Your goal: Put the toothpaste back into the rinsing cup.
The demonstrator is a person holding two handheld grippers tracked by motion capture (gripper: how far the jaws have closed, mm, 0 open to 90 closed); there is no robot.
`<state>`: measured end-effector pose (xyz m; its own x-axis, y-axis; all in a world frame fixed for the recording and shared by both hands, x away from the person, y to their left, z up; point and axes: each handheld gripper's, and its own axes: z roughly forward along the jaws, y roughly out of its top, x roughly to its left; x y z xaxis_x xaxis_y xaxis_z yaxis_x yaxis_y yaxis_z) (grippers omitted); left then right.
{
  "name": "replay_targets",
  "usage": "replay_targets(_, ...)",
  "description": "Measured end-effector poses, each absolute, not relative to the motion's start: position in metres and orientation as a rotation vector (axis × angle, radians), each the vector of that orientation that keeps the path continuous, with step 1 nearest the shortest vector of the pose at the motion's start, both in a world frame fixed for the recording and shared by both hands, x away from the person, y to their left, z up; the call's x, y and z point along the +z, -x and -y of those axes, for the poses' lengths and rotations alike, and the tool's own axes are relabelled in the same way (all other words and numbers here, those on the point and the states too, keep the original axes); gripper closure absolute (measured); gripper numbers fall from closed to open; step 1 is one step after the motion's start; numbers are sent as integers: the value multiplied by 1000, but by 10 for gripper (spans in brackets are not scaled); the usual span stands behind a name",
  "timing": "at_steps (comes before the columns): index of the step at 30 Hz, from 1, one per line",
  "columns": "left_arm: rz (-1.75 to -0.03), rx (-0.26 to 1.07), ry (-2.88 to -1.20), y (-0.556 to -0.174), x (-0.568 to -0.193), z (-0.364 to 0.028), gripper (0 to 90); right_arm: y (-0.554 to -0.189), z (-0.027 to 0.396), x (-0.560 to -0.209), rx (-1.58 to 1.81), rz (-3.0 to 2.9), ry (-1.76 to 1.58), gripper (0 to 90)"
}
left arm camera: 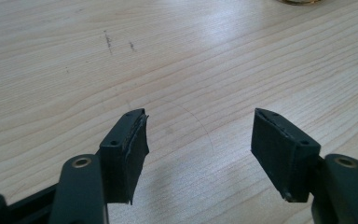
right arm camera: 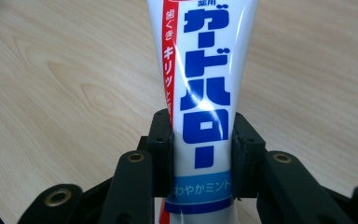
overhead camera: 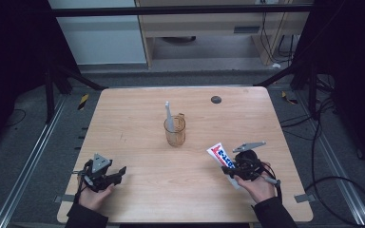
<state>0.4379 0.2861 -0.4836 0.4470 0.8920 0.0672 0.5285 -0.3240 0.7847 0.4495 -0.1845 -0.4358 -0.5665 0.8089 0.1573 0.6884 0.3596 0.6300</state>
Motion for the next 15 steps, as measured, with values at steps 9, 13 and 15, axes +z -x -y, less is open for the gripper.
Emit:
replay_targets(9, -1190, 666, -1990, -438, -483, -286, 354, -457, 187, -416, 1158, -2283, -1346, 666)
replay_targets(13, -1192, 667, -1984, -438, -482, -287, 354, -462, 186, -409, 1222, -2216, -1349, 666)
replay_targets(15, -1196, 669, -1980, -438, -482, -288, 354, -465, 185, -405, 1250, -2175, -1349, 666)
